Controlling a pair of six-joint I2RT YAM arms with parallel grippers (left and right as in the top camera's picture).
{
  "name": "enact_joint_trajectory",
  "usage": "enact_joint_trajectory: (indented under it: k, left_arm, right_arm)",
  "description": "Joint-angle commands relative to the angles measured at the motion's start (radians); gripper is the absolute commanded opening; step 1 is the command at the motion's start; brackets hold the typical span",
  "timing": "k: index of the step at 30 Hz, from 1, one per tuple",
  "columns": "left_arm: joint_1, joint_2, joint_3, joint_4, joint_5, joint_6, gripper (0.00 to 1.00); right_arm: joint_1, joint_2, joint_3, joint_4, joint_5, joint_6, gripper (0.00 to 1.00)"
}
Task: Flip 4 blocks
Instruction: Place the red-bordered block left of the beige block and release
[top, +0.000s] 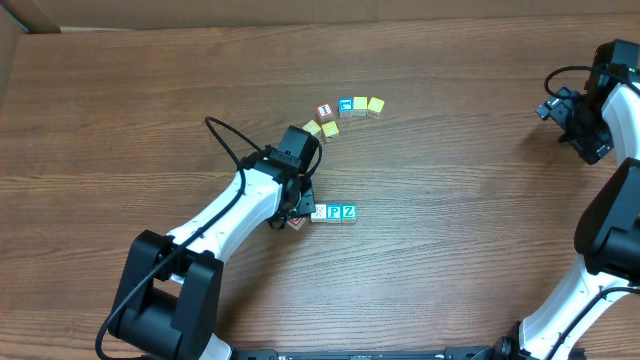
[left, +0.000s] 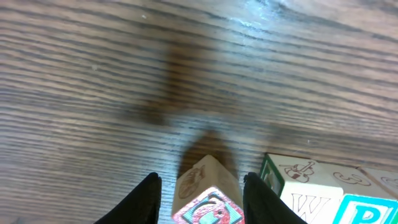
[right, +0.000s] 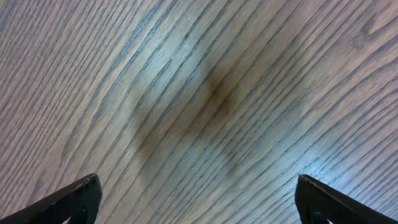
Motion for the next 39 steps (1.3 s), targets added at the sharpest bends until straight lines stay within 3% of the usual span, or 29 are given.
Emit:
enact_joint_trajectory:
  k: [1,4,5,7,8,20,24,28,35,39]
  left_arm:
    - [0.050,-0.020,0.095,-0.031,-0.022,0.010,0.39]
    - [0.092,-0.023,0.150,-0.073,0.021,0.011,0.40]
    - [0.103,-0.023,0.158,-0.083,0.026,0.014,0.33]
    - [0.121,-0.023,0.159,-0.104,0.023,0.030,0.08]
    - [0.127,-0.021,0.157,-0.116,0.017,0.040,0.04]
    - [0.105,0.019,0.030,-0.237,0.017,0.081,0.04]
    - [0.103,0.019,0.030,-0.264,0.088,0.133,0.04]
    - [0.100,0.019,0.030,-0.255,0.179,0.148,0.04]
    - [0.087,0.019,0.017,-0.192,0.185,0.143,0.08]
    - [0.077,0.021,-0.019,-0.153,0.204,0.140,0.04]
  right_arm:
    - [0.002,-0.009,0.018,0.005,-0.001,0.000,1.00]
    - [0.002,-0.009,0.018,0.006,-0.001,0.000,1.00]
    - [0.002,-0.009,0.018,0.005,-0.001,0.000,1.00]
    - [0.002,-0.009,0.018,0.005,-0.001,0.000,1.00]
    - [0.002,-0.009,0.018,0.005,-0.001,0.000,1.00]
    - [0.002,-0.009,0.018,0.005,-0.001,0.000,1.00]
    - [0.002,-0.009,0.018,0.005,-0.001,0.000,1.00]
    - [0.002,-0.009,0.018,0.005,-0.001,0.000,1.00]
    - [0.002,-0.009,0.018,0.005,-0.001,0.000,1.00]
    - [0.002,-0.009,0.018,0.006,-0.001,0.000,1.00]
